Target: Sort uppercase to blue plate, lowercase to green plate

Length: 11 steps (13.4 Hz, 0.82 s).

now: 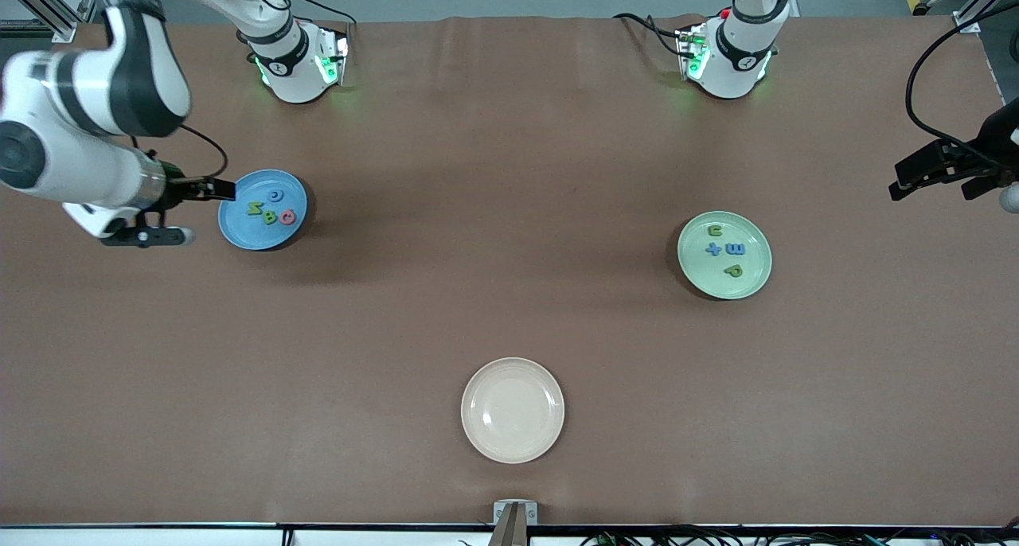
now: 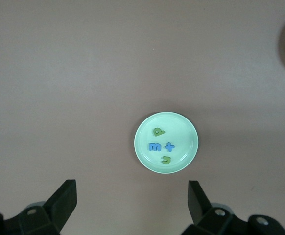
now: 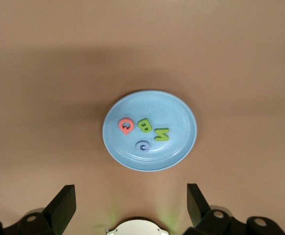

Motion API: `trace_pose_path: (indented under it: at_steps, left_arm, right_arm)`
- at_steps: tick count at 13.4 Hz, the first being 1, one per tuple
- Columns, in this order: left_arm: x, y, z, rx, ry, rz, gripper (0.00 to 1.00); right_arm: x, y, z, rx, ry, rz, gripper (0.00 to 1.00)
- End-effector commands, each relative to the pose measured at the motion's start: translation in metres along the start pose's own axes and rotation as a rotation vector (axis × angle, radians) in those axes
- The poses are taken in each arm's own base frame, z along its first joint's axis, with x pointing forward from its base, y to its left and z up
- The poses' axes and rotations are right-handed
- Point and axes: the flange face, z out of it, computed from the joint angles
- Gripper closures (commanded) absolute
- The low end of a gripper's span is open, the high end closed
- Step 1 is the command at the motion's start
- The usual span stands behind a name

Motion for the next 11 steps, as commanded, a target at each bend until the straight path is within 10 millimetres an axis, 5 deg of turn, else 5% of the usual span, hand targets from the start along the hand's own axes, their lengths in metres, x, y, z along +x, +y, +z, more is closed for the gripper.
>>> trace_pose_path:
  at_steps: [1,6,9,11]
  left_arm:
    - [-0.007,0.0,-0.004,0.0,0.003,0.02,0.0]
    - [-0.005,0.004,-0.017,0.001,0.032,0.026,0.0]
    - [-0.005,0.006,-0.018,0.001,0.034,0.029,0.0]
    - [-0.004,0.005,-0.017,0.001,0.031,0.027,0.0]
  right_arm:
    - [0.009,-0.001,-0.049,-0.01,0.032,0.002,0.0]
    - [0.009,0.013,-0.107,-0.004,0.129,0.038,0.0]
    - [0.031,0.01,-0.116,-0.015,0.142,0.041,0.0]
    - [0.023,0.012,-0.132,-0.016,0.145,0.045,0.0]
